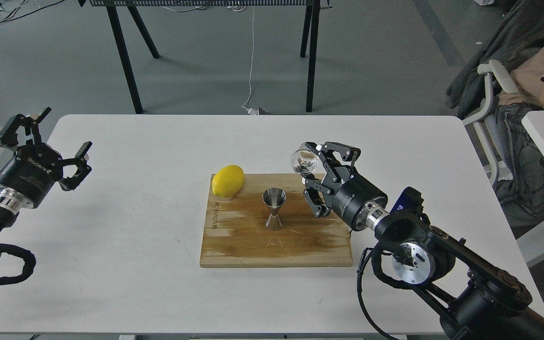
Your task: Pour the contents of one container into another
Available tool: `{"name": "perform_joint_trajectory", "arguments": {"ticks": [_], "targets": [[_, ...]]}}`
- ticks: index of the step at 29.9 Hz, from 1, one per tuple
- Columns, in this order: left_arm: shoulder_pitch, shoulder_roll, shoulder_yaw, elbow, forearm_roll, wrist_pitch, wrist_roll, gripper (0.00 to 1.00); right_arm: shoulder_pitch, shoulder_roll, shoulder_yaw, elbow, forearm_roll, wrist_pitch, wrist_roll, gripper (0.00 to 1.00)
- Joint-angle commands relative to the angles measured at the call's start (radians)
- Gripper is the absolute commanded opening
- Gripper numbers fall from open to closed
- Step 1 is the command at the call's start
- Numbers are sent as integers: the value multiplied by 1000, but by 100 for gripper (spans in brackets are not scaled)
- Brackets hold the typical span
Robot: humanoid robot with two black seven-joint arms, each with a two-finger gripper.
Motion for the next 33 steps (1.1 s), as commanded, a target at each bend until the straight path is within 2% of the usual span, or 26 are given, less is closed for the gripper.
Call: {"name": "perform_joint_trajectory", "arguments": {"ticks": [1,10,33], "targets": [[2,0,2,0,0,0,0,100,22,16,-51,-12,-81,-38,8,33],[5,-2,2,2,2,0,0,100,37,49,-97,-40,-192,-95,12,33],[8,-3,2,14,2,0,0,100,40,60,-136,-68,-278,-140,12,33]]}}
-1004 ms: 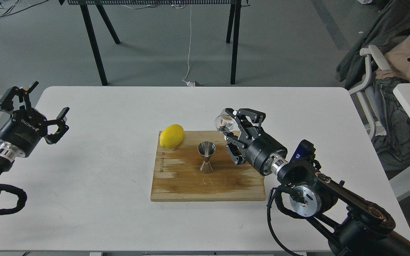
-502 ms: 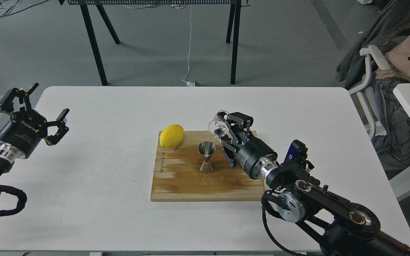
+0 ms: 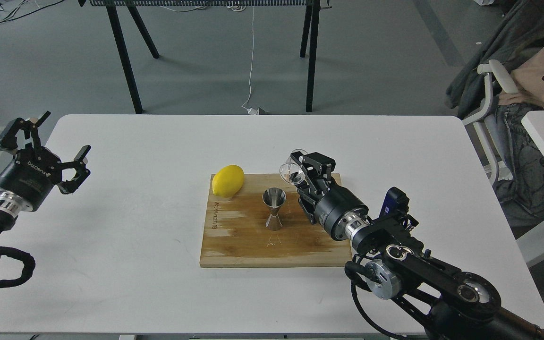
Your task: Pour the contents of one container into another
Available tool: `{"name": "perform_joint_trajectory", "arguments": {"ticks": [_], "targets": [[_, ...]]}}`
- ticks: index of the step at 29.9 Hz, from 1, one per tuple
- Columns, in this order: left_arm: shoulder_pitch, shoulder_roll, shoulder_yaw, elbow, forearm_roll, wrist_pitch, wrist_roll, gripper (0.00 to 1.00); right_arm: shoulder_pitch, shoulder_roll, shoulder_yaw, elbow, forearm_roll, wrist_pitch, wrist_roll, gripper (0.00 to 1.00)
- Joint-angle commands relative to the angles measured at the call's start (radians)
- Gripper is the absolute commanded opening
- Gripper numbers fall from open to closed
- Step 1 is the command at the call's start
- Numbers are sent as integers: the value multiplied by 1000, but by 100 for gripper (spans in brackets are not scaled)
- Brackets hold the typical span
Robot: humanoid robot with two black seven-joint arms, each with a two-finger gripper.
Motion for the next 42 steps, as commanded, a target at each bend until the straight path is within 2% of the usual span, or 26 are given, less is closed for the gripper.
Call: {"name": "perform_joint_trajectory", "arguments": {"ticks": [1,9,42], "targets": [[2,0,0,0,0,0,0,100,2,12,-11,-5,-3,0,0,33],[0,-15,0,10,0,0,0,100,23,64,-48,-45,-4,-17,14,33],[0,-20,0,39,0,0,0,100,74,62,-136,-80,-115,-64,32,33]]}}
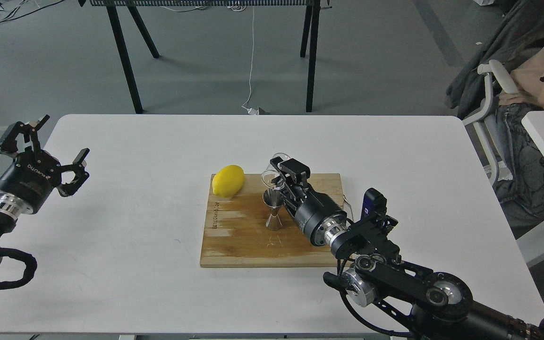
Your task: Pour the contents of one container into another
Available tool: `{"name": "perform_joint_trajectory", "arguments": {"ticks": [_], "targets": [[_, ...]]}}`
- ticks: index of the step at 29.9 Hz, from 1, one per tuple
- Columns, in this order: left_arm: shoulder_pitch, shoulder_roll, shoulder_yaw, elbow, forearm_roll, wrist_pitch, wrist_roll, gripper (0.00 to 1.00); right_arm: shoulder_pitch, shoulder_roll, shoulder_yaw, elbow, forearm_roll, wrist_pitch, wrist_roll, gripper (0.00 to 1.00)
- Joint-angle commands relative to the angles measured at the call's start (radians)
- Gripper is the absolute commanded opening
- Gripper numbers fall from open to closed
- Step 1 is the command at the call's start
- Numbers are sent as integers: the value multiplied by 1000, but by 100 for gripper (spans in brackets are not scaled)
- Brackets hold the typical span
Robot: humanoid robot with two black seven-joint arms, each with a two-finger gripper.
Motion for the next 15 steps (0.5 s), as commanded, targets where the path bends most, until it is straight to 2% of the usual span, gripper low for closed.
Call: {"name": "perform_joint_trajectory", "arguments": {"ticks": [1,15], "targets": [[0,0,0,0,0,0,0,100,2,0,-2,-2,-28,-2,0,33],[0,0,0,0,0,0,0,100,11,-8,-7,-3,-77,-12,2,33]]}}
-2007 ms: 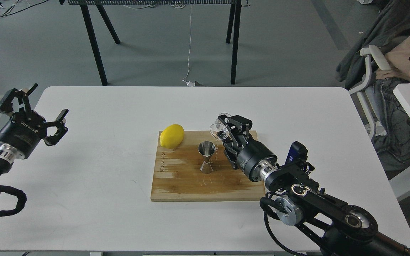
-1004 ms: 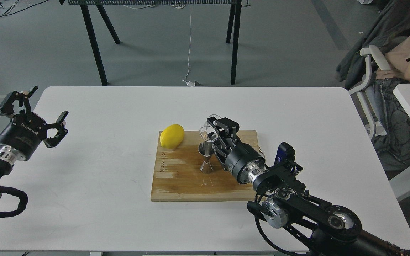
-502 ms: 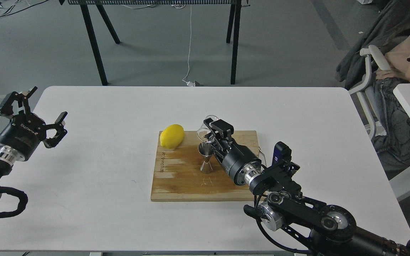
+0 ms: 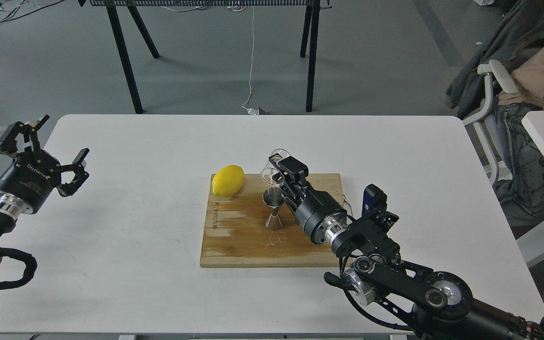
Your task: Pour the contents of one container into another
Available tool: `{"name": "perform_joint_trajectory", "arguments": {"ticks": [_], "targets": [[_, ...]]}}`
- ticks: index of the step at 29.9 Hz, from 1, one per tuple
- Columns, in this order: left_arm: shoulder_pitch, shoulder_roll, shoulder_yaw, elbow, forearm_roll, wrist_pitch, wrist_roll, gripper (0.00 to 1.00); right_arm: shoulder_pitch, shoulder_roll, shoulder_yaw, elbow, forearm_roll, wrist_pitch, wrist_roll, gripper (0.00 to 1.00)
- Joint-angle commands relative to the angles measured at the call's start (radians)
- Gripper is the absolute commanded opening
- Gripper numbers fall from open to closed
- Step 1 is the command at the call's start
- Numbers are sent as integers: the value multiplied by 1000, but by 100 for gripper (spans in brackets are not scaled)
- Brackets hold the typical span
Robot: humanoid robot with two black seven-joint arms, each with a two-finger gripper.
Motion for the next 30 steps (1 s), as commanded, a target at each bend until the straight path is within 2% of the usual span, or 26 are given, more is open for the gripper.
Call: {"name": "perform_joint_trajectory", "arguments": {"ticks": [1,30], "targets": [[0,0,0,-1,0,0,0,100,1,-1,-1,0,-8,-2,0,33],[8,0,0,-1,0,0,0,100,14,-24,-72,-21,-94,-32,17,33]]}}
